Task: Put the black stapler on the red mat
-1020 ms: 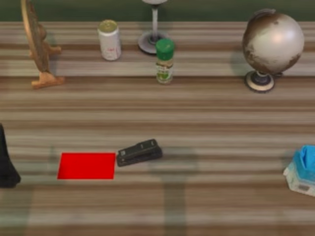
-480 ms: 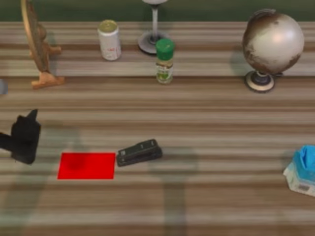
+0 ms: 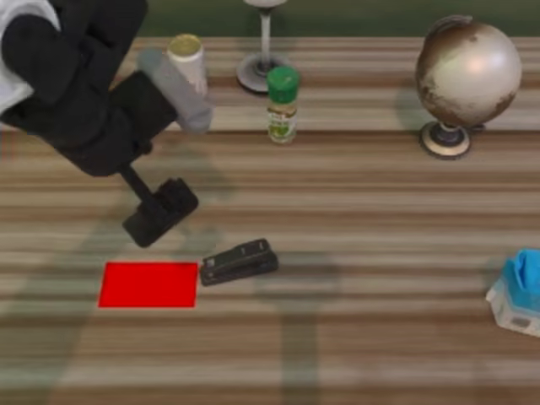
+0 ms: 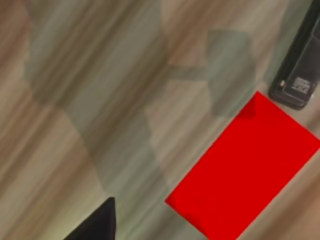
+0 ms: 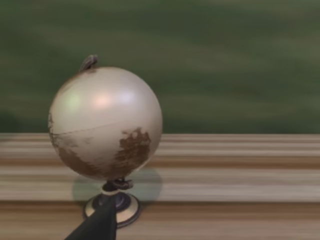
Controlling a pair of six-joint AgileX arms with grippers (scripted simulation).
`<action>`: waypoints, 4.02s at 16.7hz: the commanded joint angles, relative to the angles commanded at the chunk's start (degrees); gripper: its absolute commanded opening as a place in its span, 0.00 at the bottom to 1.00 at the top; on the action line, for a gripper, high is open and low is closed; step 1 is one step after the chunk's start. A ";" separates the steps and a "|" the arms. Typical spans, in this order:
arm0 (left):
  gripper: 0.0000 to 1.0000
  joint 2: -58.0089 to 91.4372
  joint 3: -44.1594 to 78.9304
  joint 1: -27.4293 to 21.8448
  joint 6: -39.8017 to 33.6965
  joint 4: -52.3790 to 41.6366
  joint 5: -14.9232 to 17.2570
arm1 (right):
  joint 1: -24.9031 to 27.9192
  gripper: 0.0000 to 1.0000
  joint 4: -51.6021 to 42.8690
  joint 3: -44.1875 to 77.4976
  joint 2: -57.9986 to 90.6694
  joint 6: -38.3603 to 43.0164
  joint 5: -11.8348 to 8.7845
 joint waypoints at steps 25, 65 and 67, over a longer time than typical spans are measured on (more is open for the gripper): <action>1.00 35.97 14.83 -9.27 11.00 0.99 0.05 | 0.00 1.00 0.00 0.00 0.00 0.00 0.00; 0.00 30.16 27.54 -8.25 10.84 -17.72 0.00 | 0.00 1.00 0.00 0.00 0.00 0.00 0.00; 0.00 30.34 27.41 -8.58 10.92 -17.55 -0.02 | 0.00 1.00 0.00 0.00 0.00 0.00 0.00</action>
